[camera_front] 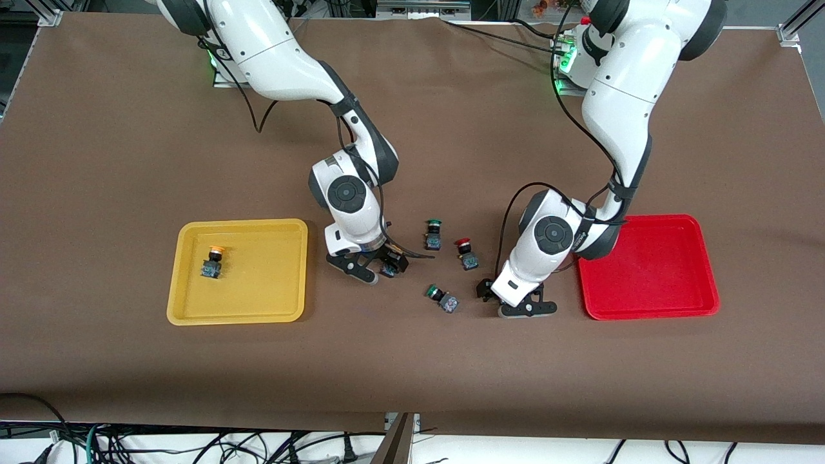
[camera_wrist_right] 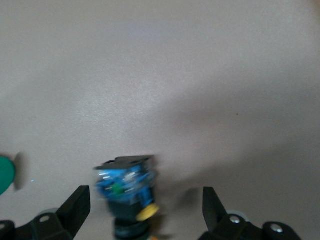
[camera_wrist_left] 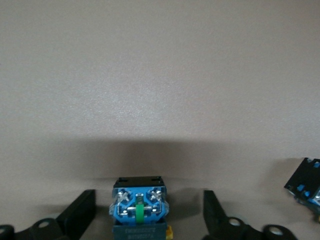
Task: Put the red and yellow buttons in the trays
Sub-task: 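Carry the orange button to the yellow tray while the left gripper carries the red button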
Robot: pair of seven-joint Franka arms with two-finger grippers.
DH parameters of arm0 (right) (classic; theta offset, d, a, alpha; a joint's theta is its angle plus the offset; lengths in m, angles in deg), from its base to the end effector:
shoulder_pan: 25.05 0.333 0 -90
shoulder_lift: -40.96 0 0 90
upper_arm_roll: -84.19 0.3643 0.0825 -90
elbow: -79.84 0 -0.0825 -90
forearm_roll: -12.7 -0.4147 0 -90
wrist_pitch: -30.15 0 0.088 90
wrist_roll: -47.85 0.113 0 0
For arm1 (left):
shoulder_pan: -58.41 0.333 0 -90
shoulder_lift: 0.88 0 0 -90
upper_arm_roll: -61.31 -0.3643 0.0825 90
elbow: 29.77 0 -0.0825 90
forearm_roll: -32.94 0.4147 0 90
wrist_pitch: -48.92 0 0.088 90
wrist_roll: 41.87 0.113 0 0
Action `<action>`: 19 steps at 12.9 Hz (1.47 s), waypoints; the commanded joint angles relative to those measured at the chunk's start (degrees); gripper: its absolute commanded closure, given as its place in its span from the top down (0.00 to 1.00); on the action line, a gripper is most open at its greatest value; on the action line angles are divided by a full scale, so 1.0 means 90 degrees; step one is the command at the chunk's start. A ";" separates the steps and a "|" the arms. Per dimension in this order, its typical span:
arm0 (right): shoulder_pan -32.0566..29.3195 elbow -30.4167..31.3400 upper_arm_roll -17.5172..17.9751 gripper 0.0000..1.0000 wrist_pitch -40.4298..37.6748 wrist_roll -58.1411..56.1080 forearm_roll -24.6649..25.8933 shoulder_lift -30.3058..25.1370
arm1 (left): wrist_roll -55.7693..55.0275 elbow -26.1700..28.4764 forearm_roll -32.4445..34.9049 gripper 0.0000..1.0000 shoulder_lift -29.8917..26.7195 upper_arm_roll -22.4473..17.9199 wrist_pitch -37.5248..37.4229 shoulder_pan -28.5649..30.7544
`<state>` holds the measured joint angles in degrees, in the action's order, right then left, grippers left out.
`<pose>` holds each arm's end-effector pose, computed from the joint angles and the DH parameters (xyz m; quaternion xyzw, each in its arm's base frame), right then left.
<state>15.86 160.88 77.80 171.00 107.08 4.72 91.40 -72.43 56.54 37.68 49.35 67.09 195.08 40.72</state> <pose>0.6508 0.4730 0.1943 -0.9673 0.2389 -0.0528 0.0670 0.7249 -0.2990 0.1642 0.9949 0.0507 0.0719 0.0492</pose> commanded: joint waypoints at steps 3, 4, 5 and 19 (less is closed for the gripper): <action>0.0054 -0.0108 -0.0072 0.99 -0.0034 0.0030 0.0066 0.0000 | -0.0071 0.0303 0.0128 0.01 -0.0628 -0.0085 -0.1137 -0.0056; 0.0054 -0.0108 -0.0062 0.99 -0.0024 0.0030 0.0085 0.0020 | -0.0061 0.0274 0.0128 0.00 -0.0930 -0.0134 -0.1848 -0.0017; 0.0054 -0.0108 -0.0052 0.99 -0.0024 0.0001 0.0173 0.0049 | 0.0181 0.0274 0.0157 0.00 -0.1204 -0.0212 -0.2445 0.0090; -0.1966 -0.0109 -0.0071 0.00 -0.2651 -0.4848 0.0213 -0.0810 | 0.4571 0.0528 0.0235 1.00 -0.1646 0.0322 -0.3076 0.2210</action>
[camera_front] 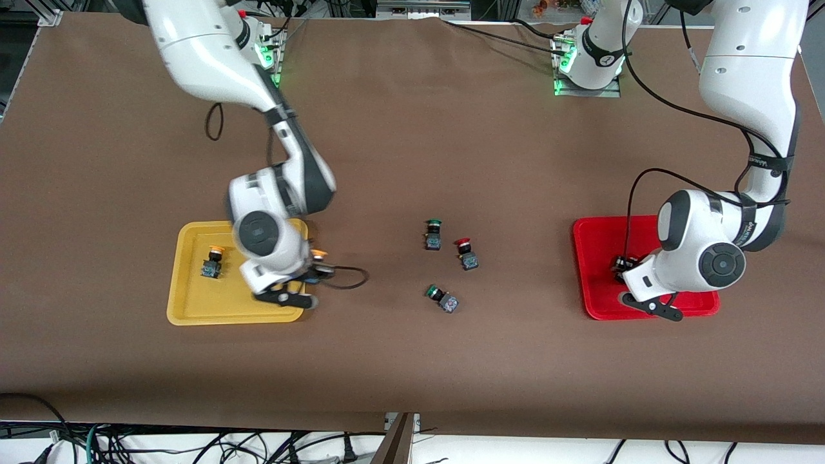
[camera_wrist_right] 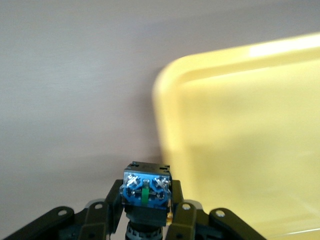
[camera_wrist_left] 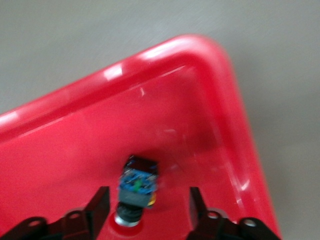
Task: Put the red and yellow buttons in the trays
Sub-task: 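Release the orange button in the yellow tray while the left gripper releases its button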
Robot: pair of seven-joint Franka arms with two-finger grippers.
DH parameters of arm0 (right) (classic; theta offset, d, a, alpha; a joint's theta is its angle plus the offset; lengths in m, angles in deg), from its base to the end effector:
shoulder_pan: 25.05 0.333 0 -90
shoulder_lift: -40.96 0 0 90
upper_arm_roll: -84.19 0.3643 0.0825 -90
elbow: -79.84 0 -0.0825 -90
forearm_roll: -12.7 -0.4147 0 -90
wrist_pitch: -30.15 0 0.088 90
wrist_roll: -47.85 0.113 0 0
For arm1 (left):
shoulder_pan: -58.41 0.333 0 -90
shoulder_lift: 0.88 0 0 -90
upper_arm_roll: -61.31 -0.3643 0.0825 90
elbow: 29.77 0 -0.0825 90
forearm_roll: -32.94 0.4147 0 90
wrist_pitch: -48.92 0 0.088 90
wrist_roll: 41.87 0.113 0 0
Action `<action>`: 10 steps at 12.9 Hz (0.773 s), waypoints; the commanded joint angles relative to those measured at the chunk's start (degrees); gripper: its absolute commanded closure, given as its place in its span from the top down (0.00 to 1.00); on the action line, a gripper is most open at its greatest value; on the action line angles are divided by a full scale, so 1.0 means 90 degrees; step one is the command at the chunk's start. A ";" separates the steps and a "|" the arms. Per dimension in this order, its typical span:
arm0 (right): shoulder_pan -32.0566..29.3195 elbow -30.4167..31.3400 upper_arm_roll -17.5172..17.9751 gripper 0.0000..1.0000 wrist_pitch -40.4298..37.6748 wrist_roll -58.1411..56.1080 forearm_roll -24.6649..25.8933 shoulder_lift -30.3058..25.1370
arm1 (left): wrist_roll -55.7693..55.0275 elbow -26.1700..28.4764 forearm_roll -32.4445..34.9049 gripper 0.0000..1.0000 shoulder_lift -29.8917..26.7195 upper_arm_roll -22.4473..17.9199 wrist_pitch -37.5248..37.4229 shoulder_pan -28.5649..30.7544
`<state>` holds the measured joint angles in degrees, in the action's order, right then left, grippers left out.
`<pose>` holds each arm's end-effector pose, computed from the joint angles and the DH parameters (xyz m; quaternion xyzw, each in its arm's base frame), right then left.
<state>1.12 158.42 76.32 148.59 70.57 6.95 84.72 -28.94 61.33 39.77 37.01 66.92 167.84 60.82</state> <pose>0.7370 0.2750 0.2719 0.9985 -0.0464 -0.0268 0.0149 0.7300 -0.0242 0.2481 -0.9824 0.1650 0.0869 0.0114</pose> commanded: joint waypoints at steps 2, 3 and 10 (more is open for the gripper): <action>-0.0670 0.0477 0.0093 0.00 -0.0133 -0.1447 -0.0035 -0.0020 | -0.1362 -0.0014 0.0003 1.00 -0.0314 0.1052 -0.0049 -0.0043; -0.0836 0.0536 0.0093 0.04 -0.0162 -0.1527 -0.0035 0.0000 | -0.2161 -0.0014 0.0013 1.00 -0.0285 0.1375 -0.0001 -0.0082; -0.1014 0.0079 -0.0101 1.00 -0.1584 -0.1616 0.0053 -0.0769 | -0.5508 -0.1235 0.0168 1.00 0.0926 0.1262 0.0866 -0.1820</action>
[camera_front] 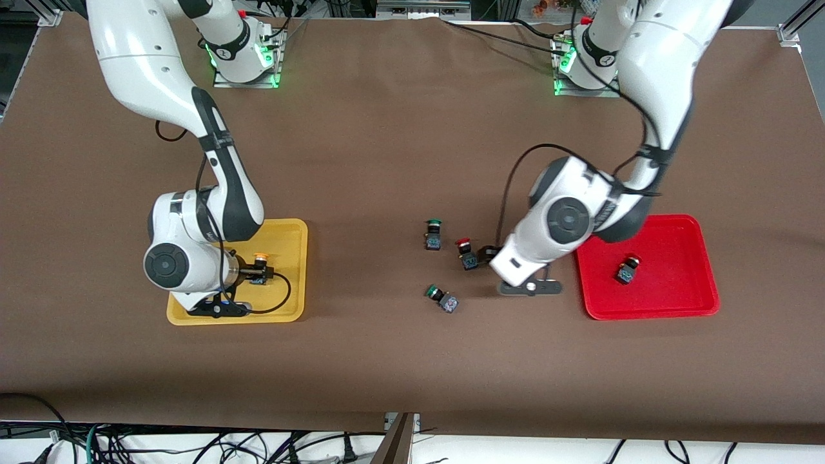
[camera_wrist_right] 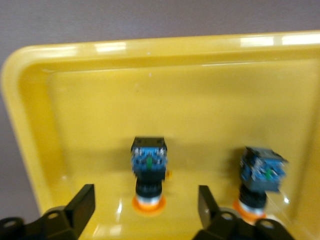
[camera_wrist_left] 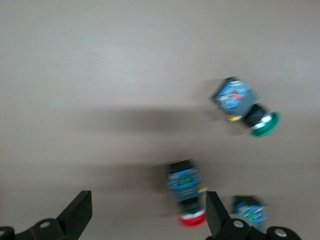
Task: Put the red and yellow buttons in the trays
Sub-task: 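Return the right arm to rest while the left gripper reaches another red button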
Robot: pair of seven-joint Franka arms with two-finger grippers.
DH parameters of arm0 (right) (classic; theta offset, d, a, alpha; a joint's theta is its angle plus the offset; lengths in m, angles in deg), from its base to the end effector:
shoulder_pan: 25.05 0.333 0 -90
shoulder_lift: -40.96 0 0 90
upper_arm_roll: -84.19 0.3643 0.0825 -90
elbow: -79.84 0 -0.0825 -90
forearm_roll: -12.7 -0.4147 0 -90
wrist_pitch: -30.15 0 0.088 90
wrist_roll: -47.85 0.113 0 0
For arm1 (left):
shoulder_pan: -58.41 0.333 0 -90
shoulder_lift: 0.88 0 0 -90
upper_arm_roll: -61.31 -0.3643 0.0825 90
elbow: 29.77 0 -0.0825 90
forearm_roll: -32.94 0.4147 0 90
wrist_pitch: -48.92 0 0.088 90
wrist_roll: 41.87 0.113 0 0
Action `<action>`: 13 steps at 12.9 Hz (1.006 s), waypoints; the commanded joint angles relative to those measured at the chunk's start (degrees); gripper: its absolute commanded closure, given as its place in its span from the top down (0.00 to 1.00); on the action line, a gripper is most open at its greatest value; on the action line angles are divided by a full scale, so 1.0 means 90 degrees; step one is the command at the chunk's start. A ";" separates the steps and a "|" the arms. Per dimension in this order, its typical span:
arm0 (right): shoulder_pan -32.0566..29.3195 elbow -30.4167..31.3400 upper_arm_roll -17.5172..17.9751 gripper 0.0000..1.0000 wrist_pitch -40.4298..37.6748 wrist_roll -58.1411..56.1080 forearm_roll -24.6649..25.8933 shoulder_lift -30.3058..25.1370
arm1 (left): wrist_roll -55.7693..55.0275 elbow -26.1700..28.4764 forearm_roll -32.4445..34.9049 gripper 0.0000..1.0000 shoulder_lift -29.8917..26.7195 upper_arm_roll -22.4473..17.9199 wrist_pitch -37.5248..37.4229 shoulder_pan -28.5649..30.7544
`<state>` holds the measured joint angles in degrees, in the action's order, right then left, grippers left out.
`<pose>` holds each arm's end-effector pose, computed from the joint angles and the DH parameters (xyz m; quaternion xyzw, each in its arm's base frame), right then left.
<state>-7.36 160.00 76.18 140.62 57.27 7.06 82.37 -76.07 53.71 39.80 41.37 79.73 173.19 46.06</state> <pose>0.7481 0.1571 0.2806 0.9956 -0.0063 -0.0912 0.0187 0.6950 -0.3494 0.2775 0.9977 0.0362 -0.0255 0.0516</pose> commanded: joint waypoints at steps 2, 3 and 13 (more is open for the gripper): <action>-0.0091 -0.0244 -0.0272 1.00 -0.1421 -0.0351 0.0032 -0.0938 | -0.0447 -0.0204 0.0204 1.00 0.0578 -0.0162 0.0430 -0.0355; -0.0130 -0.0264 -0.0340 1.00 -0.1647 -0.0575 0.0022 -0.1153 | -0.0651 -0.0029 0.0204 1.00 0.0598 -0.0181 0.0488 -0.0404; -0.0705 0.0390 -0.0282 1.00 -0.3329 -0.0704 0.0197 -0.4239 | -0.1552 0.0344 0.0838 0.00 0.0131 -0.0240 -0.0317 -0.0308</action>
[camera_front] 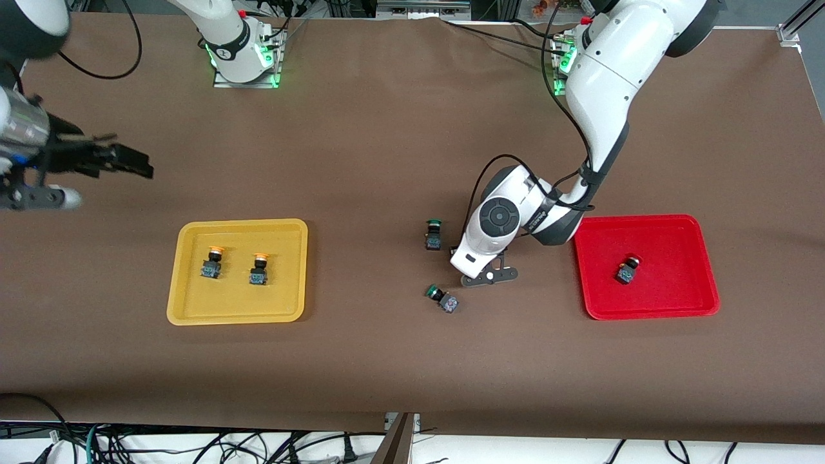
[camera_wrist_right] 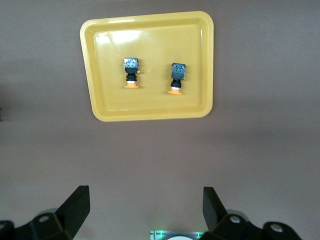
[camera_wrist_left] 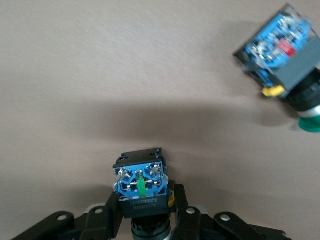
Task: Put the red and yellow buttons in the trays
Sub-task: 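Close the left gripper on the second red-capped button and lift it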
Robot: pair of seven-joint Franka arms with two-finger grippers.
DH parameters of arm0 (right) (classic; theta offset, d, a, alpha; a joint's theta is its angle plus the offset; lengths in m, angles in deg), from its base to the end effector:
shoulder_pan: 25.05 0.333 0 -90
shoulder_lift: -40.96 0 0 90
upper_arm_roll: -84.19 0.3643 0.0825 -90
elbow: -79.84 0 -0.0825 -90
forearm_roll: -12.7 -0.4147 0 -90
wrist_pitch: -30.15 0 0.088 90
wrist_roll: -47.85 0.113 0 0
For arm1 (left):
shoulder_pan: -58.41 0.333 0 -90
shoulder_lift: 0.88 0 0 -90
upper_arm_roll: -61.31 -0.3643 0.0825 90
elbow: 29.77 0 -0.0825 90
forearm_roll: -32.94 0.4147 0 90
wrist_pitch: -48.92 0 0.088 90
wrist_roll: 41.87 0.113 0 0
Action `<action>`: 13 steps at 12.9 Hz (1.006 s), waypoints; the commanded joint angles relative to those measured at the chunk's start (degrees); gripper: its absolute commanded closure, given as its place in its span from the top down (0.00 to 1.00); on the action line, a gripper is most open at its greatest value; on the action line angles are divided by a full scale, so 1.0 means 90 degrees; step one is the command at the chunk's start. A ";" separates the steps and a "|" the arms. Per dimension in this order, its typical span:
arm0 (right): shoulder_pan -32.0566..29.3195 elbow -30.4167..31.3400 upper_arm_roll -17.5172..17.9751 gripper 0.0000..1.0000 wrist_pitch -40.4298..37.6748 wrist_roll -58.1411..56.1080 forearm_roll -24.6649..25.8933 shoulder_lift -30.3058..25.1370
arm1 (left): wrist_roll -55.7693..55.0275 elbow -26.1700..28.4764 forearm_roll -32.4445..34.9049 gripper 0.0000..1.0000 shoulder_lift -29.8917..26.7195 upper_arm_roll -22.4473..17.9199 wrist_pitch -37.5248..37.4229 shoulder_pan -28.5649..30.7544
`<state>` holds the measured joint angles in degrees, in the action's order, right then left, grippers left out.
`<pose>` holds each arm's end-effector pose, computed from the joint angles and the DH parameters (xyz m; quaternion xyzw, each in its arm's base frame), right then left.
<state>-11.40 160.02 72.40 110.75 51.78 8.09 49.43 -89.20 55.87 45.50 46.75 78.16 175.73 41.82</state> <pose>0.6172 0.0411 0.6511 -0.9972 0.0141 0.0699 0.0215 0.6612 -0.3794 0.1901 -0.9947 -0.0933 0.0436 0.0048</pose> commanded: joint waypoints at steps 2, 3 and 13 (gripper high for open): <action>-0.0345 0.0455 0.0166 1.00 -0.0087 -0.0095 0.0131 -0.0891 | 0.0460 0.0085 0.0625 0.00 -0.0926 -0.0095 -0.1731 0.0611; -0.0432 0.0524 0.0167 1.00 -0.0136 -0.0105 0.0257 -0.0921 | 0.1228 0.0075 0.0626 0.00 -0.1083 -0.0085 -0.2258 0.0894; -0.0540 0.0339 0.0528 1.00 -0.0469 -0.0114 0.0561 -0.0658 | 0.8223 0.0590 0.0715 0.46 -0.0714 -0.0085 -0.0902 0.3902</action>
<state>-15.42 164.12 76.58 107.37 51.47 12.50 42.59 -22.45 58.10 51.05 38.93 76.10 161.63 73.24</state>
